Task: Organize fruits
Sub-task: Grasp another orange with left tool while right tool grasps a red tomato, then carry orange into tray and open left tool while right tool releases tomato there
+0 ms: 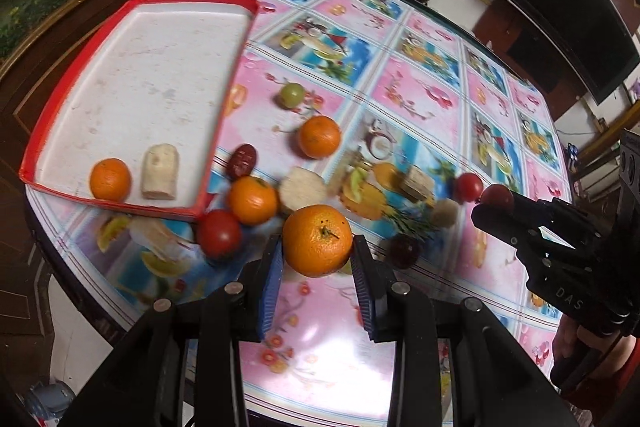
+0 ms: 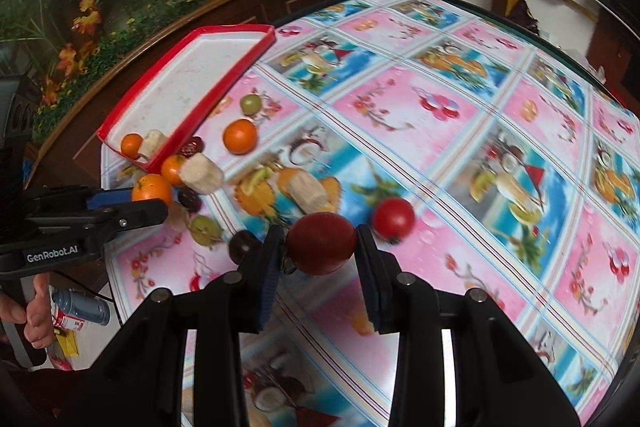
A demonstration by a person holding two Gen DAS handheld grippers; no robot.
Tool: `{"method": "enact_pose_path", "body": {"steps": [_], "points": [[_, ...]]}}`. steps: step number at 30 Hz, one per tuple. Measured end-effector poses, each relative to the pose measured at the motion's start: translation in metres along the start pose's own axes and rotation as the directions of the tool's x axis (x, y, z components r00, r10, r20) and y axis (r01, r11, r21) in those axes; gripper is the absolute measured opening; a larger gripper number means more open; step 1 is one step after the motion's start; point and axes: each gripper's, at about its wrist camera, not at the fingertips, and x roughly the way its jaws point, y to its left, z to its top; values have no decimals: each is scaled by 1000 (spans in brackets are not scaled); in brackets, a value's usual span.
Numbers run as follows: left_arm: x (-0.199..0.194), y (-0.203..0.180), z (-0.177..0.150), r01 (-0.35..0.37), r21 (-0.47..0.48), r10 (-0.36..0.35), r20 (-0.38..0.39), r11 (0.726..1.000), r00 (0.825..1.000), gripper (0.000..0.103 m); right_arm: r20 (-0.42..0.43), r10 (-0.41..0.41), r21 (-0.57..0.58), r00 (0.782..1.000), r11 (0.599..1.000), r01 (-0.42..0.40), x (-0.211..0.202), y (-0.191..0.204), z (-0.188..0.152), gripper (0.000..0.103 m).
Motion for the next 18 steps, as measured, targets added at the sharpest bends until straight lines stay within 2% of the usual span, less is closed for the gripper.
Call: {"method": "enact_pose_path", "body": {"steps": [18], "points": [[-8, 54, 39, -45, -56, 48, 44, 997, 998, 33, 6, 84, -94, 996, 992, -83, 31, 57, 55, 38]]}}
